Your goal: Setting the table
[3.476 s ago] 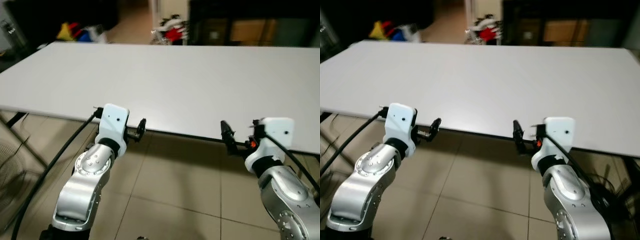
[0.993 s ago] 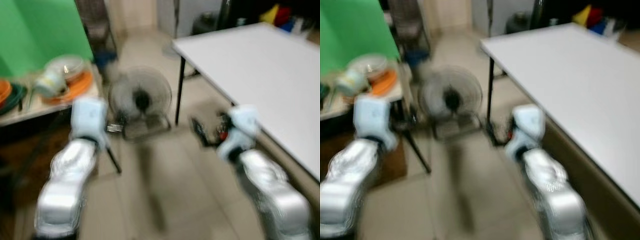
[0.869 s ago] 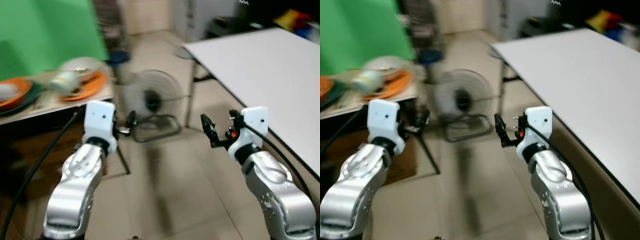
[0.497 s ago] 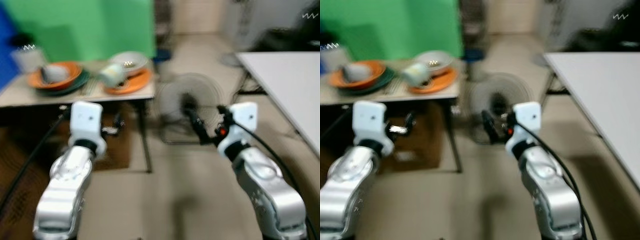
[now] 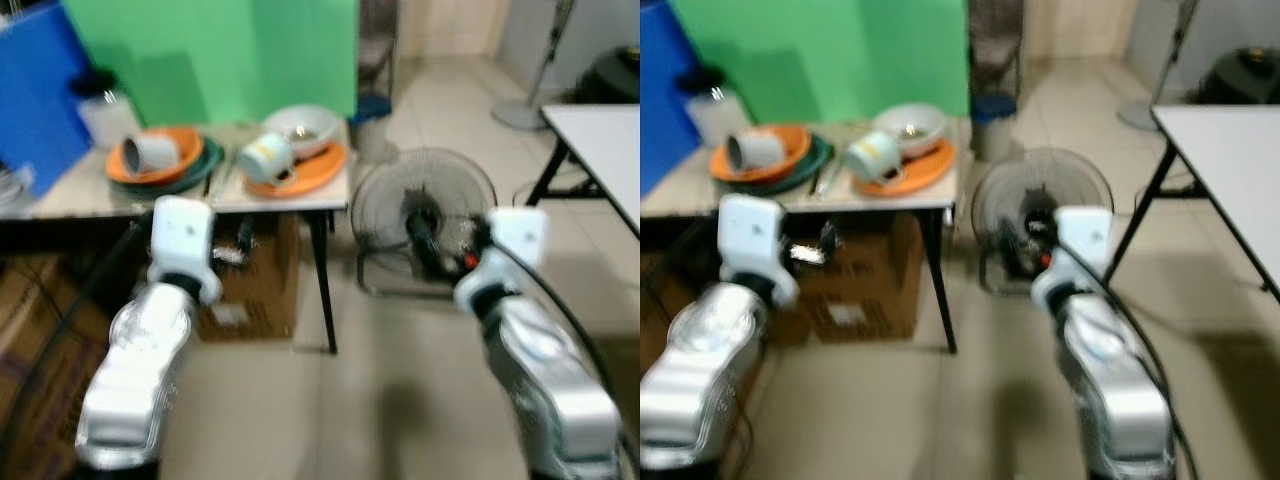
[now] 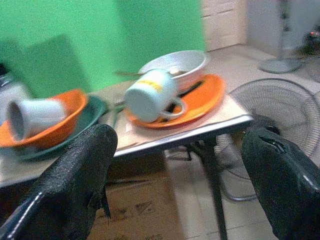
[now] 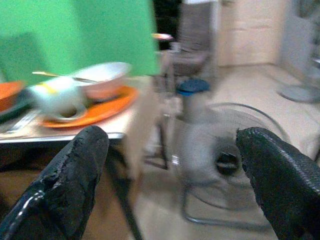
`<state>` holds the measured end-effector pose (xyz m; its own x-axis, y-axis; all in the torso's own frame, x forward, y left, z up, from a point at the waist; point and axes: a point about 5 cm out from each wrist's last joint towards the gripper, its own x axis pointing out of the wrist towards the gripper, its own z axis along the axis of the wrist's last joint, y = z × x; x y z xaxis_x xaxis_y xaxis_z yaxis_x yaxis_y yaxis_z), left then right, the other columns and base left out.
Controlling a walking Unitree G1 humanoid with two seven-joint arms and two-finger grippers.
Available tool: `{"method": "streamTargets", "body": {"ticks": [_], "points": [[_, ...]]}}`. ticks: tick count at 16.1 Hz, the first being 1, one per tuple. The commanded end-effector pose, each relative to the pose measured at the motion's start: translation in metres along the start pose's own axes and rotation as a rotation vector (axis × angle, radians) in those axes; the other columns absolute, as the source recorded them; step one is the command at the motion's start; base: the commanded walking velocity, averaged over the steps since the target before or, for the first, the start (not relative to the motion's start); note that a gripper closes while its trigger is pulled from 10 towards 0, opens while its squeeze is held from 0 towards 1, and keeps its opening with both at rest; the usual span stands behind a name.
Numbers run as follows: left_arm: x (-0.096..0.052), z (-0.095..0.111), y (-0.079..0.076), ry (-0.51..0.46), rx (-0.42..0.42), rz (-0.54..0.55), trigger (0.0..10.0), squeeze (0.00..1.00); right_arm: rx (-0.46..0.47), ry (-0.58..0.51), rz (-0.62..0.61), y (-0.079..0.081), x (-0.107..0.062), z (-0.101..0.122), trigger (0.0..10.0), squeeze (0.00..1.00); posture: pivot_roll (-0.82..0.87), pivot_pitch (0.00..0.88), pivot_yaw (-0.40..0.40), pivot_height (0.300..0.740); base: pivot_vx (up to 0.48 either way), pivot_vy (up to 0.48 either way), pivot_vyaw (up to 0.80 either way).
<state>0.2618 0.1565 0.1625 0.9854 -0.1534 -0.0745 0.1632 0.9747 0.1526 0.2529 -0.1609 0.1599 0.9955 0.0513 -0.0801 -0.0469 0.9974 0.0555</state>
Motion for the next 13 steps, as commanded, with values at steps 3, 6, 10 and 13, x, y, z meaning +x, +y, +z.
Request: {"method": "streamTargets", "body": {"ticks": [3,6,10,13], "points": [[-0.003,0.001,0.011,-0.011,0.026,0.024,10.0,0.01,-0.013,-0.041,-0.007,-0.001,-0.003,0.006,10.0,0.00,0.02,0.000,0.105,0.740,0.286,0.000,0.00],[-0.002,0.009,0.006,-0.037,0.028,0.009,10.0,0.02,-0.045,-0.040,0.000,0.002,-0.003,0.002,10.0,0.00,0.04,0.000,0.088,0.740,0.294,0.000,0.00],[-0.007,0.012,0.011,-0.042,0.027,0.029,10.0,0.04,-0.059,-0.040,0.029,0.007,0.000,0.002,10.0,0.00,0.06,0.000,0.075,0.740,0.317,0.000,0.40],[-0.007,0.010,0.011,-0.032,0.029,0.030,10.0,0.05,-0.056,-0.051,0.016,0.008,0.003,0.005,10.0,0.00,0.06,0.000,0.077,0.740,0.330,0.000,0.00]]}}
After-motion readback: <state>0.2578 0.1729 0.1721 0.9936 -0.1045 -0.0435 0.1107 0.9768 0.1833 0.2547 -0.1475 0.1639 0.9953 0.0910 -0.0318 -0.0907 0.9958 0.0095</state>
